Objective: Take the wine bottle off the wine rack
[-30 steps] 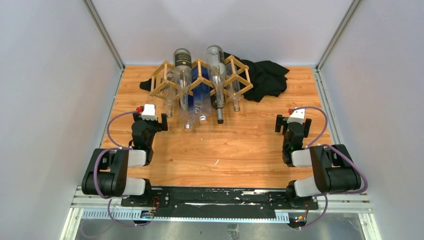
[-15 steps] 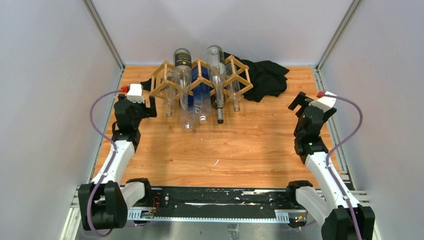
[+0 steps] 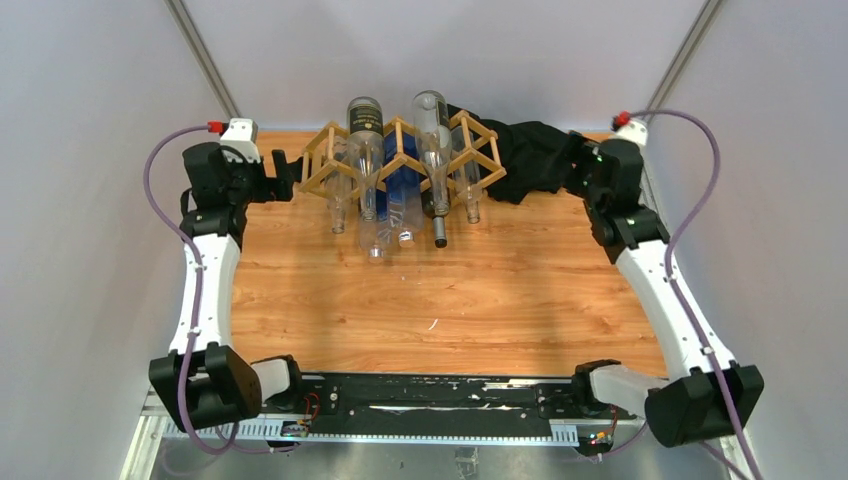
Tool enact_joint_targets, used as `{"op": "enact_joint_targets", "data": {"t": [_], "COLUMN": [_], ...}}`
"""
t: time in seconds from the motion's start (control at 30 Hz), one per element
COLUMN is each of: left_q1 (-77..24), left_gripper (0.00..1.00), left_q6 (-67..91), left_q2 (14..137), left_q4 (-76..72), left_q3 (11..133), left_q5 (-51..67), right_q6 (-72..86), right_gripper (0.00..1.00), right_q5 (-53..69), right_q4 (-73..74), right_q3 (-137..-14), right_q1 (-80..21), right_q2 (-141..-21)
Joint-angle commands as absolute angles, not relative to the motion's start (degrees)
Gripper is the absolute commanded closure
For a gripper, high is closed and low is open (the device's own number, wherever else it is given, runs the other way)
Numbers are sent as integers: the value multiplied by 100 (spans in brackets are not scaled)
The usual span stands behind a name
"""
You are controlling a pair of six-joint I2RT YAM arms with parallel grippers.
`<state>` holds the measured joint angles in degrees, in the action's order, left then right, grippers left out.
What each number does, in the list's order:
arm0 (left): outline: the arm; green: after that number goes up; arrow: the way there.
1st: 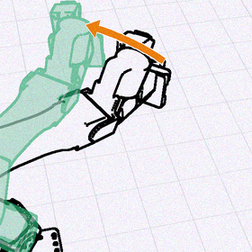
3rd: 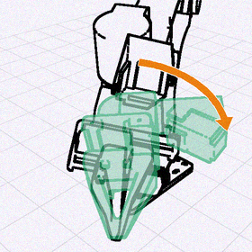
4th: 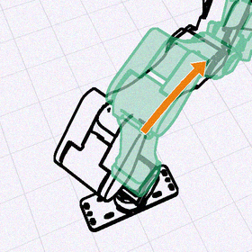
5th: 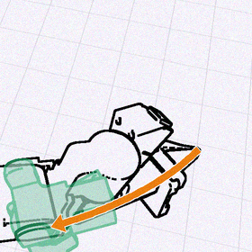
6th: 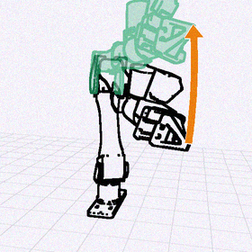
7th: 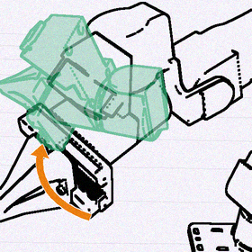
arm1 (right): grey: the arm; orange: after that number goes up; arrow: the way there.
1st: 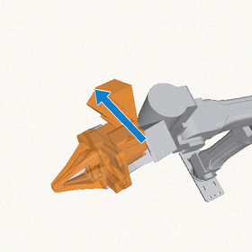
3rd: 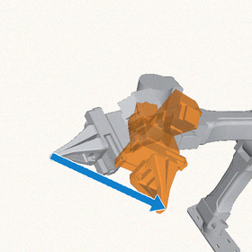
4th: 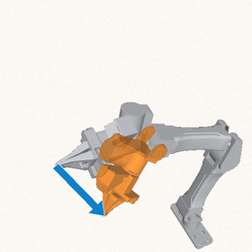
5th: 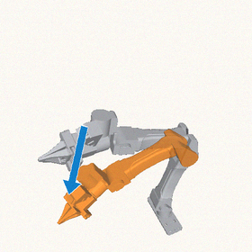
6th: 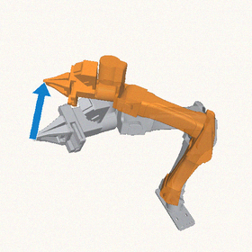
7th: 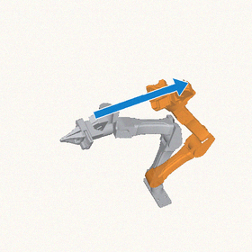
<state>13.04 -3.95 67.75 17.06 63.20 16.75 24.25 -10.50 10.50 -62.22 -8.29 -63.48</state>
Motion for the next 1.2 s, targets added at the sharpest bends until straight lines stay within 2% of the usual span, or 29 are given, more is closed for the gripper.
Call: {"op": "enact_joint_targets", "data": {"t": [0.0,0.33,0.57,0.8,1.17], "left_q1": [1345,1345,1342,1344,1345], "left_gripper": [0,0,0,0,0], "left_q6": [-320,-578,-618,-875,-1103], "left_q2": [6955,7430,7503,7328,7246], "left_q4": [2384,3091,3171,3447,3792], "left_q3": [6698,7254,7247,7268,7305], "left_q5": [1845,1668,1750,1811,2301], "right_q6": [2157,2072,1979,2059,2145], "right_gripper": [0,0,2,6,14], "right_q5": [-1198,-1918,-1989,-1868,-1819], "right_q4": [2109,2991,3712,4159,4106], "right_q3": [-7242,-9759,-11648,-13004,-13232], "right_q1": [-2093,-4443,-5367,-5547,-5546], "right_q2": [-6767,-8776,-10495,-11684,-12453]}}
